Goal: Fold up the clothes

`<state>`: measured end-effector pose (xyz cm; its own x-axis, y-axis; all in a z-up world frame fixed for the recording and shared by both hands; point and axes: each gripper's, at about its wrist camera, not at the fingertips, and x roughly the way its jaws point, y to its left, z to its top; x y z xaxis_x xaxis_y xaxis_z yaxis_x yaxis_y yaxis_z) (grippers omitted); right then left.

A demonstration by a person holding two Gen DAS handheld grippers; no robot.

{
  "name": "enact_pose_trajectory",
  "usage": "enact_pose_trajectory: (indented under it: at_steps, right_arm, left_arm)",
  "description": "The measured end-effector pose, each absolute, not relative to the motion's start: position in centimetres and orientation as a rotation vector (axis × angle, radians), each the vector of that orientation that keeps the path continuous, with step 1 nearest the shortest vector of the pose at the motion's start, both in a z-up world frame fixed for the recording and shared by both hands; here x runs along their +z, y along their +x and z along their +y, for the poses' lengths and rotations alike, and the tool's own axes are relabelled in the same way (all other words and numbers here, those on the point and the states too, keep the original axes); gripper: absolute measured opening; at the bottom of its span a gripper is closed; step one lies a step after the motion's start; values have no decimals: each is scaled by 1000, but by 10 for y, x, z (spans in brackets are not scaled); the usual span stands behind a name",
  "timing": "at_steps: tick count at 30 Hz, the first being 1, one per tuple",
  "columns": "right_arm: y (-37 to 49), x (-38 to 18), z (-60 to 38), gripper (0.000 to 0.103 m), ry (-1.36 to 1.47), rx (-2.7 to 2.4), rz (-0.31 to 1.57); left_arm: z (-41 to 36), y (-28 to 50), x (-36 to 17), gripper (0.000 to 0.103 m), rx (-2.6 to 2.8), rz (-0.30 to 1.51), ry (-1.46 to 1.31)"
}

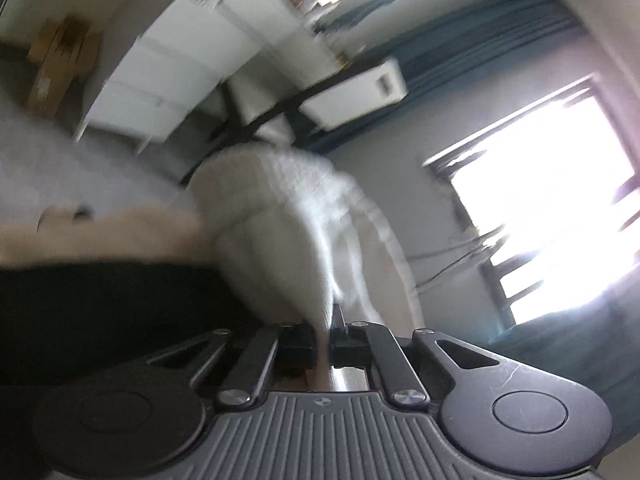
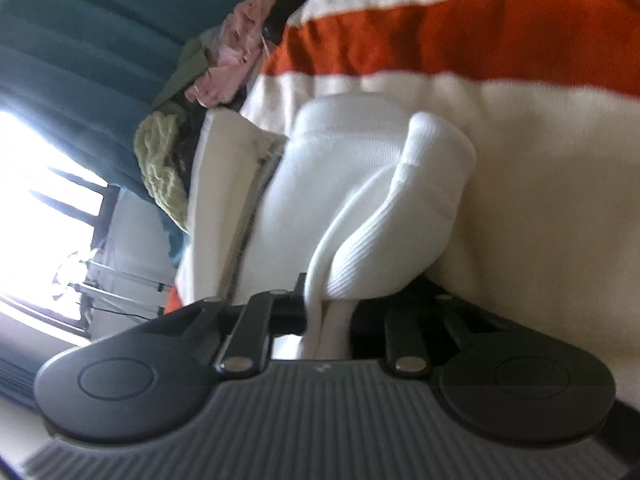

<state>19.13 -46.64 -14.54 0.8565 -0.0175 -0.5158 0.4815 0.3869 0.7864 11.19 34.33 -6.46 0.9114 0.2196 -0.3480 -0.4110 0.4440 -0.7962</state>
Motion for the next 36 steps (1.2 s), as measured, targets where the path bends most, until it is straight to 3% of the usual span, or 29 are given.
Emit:
enact_pose_trajectory:
  at_steps: [12,17,24,27,32,36]
  right_arm:
    - [103,-99,-496,16,1132,-358,442]
    - [51,-123,-509,17,1251,-447,561]
    - [13,-138,-509,31,1389,-522,620]
    - [1,-130,-507,37,1379,-575,608]
    - [-30,-116,-510,37,1377,-682,508]
    - [-44,-108,-512,37,1397,-641,427]
  left_arm:
    - [327,44,-36,5,333,174,-1158]
    - [327,20,-38,5,347,240,-1199]
    - [332,17,-45,10,452,436,-1111]
    - [328,12,-39,17,469,466,-1042]
    - [305,-4,-20,66,501,464,-914]
    - [275,-13,2,73,561,439,-742]
